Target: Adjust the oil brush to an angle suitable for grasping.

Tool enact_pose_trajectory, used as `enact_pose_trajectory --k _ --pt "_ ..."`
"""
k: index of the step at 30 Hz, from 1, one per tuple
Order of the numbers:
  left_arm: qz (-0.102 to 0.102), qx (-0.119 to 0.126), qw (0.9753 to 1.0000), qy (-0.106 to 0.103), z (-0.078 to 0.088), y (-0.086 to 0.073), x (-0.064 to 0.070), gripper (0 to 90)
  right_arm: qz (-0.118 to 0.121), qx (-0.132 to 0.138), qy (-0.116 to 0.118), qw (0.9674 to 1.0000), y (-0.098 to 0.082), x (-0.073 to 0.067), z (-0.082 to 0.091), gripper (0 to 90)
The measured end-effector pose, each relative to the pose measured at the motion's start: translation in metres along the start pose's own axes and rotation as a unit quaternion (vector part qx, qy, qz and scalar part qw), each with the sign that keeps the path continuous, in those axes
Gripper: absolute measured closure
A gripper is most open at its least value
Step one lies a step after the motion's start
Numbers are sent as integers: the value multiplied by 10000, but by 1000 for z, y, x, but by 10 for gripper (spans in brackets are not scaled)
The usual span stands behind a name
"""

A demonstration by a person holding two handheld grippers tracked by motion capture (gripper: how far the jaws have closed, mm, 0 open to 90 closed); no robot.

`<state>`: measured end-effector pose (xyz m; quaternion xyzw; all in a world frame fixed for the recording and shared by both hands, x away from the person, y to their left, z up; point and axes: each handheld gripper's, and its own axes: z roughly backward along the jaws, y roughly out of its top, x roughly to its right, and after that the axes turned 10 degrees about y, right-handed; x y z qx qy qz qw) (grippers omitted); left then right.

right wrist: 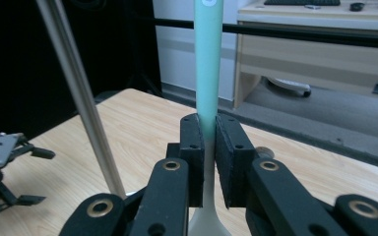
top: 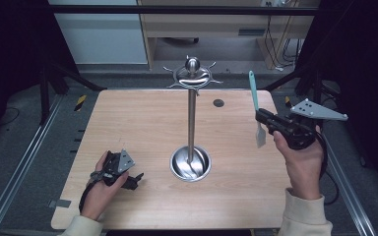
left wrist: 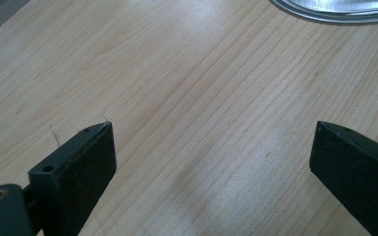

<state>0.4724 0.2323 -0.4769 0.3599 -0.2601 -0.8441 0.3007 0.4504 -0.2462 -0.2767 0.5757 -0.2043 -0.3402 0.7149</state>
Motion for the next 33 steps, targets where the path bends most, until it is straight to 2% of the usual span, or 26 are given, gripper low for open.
enact_pose_trajectory --k 5,21,29,33 --pt "14 -41 10000 -40 0 0 1 34 116 54 146 9998 3 -5 0 826" --pt "-25 -7 10000 -20 0 0 0 34 231 108 621 9977 6 -22 -7 826" --pt "-23 -6 10000 -25 0 0 1 34 360 241 929 9947 8 -29 -9 826" --pt "-32 -5 10000 -22 0 0 1 34 398 245 1007 9938 9 -31 -9 826"
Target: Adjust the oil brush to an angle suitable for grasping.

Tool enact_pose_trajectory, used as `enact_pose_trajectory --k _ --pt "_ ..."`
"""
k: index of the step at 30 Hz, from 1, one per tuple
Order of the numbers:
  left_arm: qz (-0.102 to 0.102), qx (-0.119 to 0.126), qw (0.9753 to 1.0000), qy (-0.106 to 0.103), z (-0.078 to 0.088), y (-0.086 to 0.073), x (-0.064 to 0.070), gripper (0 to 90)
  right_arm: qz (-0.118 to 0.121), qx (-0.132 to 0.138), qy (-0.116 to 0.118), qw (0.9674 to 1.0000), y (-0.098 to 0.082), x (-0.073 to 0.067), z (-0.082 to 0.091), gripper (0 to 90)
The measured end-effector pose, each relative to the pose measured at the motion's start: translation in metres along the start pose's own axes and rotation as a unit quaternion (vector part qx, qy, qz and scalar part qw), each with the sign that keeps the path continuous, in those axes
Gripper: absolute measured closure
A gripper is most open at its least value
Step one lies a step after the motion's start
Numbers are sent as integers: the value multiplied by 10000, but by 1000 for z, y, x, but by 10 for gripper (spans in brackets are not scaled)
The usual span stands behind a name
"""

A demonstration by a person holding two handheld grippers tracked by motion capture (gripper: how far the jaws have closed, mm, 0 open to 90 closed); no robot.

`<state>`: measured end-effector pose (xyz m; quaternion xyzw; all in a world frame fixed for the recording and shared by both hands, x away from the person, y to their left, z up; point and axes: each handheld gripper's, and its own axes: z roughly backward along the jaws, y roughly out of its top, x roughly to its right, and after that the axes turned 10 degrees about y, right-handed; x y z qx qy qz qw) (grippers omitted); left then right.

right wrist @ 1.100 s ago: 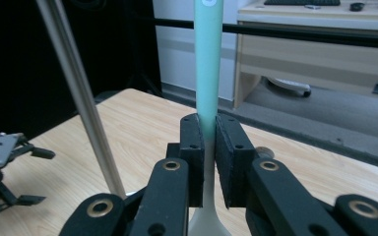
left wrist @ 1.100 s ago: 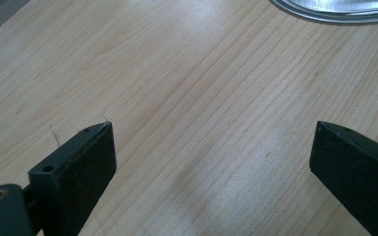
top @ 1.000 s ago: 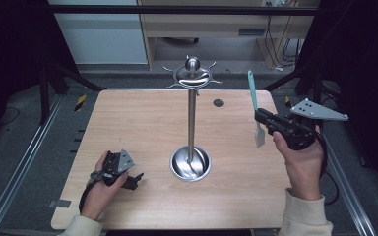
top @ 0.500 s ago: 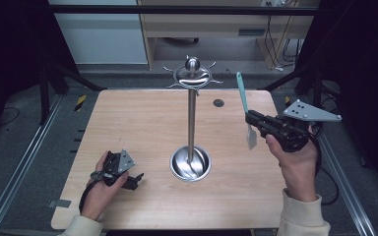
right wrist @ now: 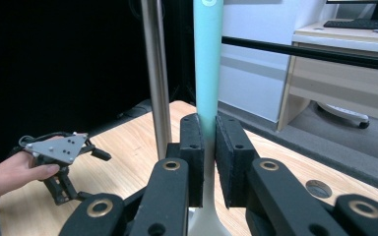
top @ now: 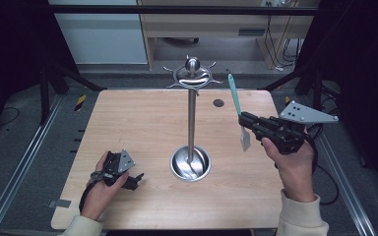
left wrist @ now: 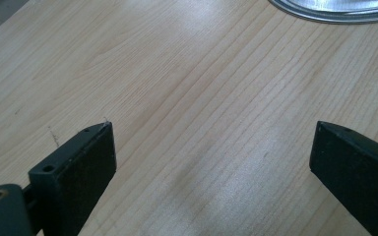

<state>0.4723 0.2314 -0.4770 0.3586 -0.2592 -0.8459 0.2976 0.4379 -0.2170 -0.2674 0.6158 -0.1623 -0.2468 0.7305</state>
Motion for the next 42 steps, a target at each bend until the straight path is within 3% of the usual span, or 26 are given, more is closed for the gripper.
enact_pose_trajectory --k 11,42 --pt "-10 -10 10000 -15 0 0 0 34 114 -14 233 9997 1 -3 0 825" --pt "27 -3 10000 20 0 0 0 34 3 -139 364 9992 -3 -3 -13 825"
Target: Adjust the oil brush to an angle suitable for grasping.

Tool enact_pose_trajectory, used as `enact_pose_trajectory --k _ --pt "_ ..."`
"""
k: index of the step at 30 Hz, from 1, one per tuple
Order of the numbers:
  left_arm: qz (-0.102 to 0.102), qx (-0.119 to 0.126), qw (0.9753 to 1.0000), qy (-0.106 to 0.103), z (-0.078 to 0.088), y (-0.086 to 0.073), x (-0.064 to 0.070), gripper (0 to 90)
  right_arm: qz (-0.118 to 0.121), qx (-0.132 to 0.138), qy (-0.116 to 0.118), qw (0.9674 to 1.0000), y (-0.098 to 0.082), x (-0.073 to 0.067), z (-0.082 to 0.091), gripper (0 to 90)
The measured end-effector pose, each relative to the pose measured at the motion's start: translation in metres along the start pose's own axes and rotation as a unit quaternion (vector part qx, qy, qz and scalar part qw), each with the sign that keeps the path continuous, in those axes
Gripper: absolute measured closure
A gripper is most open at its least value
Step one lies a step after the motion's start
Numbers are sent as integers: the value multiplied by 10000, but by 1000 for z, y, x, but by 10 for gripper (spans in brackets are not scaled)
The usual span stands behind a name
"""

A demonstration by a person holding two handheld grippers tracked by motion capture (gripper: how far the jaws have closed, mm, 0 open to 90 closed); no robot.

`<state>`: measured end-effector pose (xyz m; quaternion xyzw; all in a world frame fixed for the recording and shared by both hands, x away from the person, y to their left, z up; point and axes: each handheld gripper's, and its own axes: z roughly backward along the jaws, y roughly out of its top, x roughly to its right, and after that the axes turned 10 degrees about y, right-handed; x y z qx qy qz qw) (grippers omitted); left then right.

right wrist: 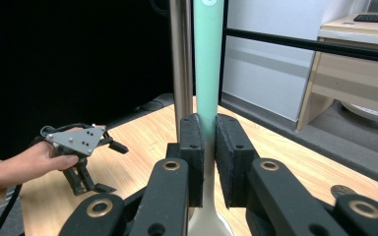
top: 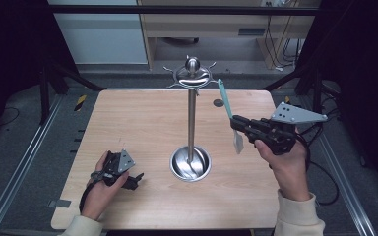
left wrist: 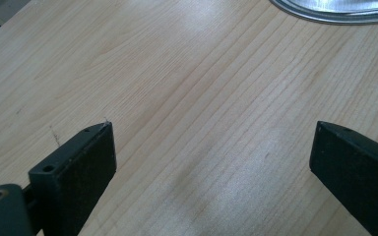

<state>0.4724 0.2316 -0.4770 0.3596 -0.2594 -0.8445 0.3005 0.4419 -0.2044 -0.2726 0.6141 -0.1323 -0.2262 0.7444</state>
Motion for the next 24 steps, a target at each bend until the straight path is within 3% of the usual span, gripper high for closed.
enact_pose_trajectory --k 10,24 --pt "44 22 10000 40 1 -1 -2 34 -56 64 -31 10000 -5 -1 -17 825" --pt "50 30 10000 46 2 -1 -2 34 -19 82 -33 10000 -6 1 -21 826"
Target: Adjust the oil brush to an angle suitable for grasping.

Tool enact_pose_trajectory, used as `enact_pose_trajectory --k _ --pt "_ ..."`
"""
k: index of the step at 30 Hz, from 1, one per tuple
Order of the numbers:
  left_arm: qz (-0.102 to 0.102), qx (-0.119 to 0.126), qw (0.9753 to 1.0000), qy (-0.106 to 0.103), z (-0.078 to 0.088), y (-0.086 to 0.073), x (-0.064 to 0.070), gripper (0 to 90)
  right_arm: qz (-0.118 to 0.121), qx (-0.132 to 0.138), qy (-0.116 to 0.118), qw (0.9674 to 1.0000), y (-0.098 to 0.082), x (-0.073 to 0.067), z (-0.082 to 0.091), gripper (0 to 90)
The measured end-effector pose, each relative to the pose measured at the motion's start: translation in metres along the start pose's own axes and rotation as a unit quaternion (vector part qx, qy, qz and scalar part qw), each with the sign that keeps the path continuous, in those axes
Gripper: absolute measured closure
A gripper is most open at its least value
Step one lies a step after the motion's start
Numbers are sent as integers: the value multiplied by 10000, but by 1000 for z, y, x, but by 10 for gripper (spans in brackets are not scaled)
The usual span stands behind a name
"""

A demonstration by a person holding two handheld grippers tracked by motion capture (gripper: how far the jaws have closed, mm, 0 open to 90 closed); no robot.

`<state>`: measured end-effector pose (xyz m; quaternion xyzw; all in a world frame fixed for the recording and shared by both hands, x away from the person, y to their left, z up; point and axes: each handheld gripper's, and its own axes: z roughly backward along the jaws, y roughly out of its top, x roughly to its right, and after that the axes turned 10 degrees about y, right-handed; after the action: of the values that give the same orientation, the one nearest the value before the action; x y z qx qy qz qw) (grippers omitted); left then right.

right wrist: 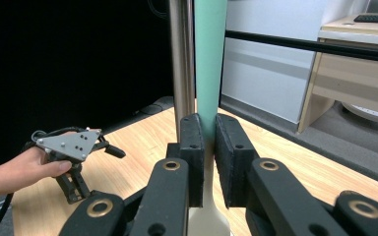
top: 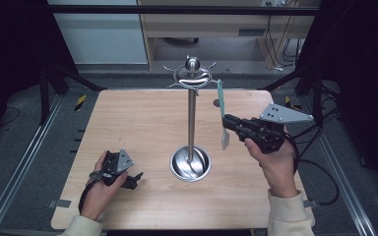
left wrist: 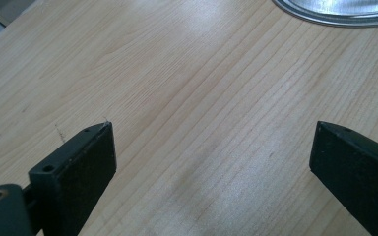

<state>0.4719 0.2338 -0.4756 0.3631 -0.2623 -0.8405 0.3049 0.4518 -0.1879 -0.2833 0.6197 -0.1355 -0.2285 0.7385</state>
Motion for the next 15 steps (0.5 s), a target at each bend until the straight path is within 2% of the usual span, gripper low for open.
enact_pose_trajectory --k 8,9,15 --pt "-2 7 10000 -12 0 0 0 34 15 7 5 10000 0 0 -2 829" --pt "-2 1 10000 -8 0 0 0 34 12 3 15 10000 0 0 -3 900" --pt "-18 -7 10000 1 0 0 0 34 24 64 7 10000 -1 0 -3 900"
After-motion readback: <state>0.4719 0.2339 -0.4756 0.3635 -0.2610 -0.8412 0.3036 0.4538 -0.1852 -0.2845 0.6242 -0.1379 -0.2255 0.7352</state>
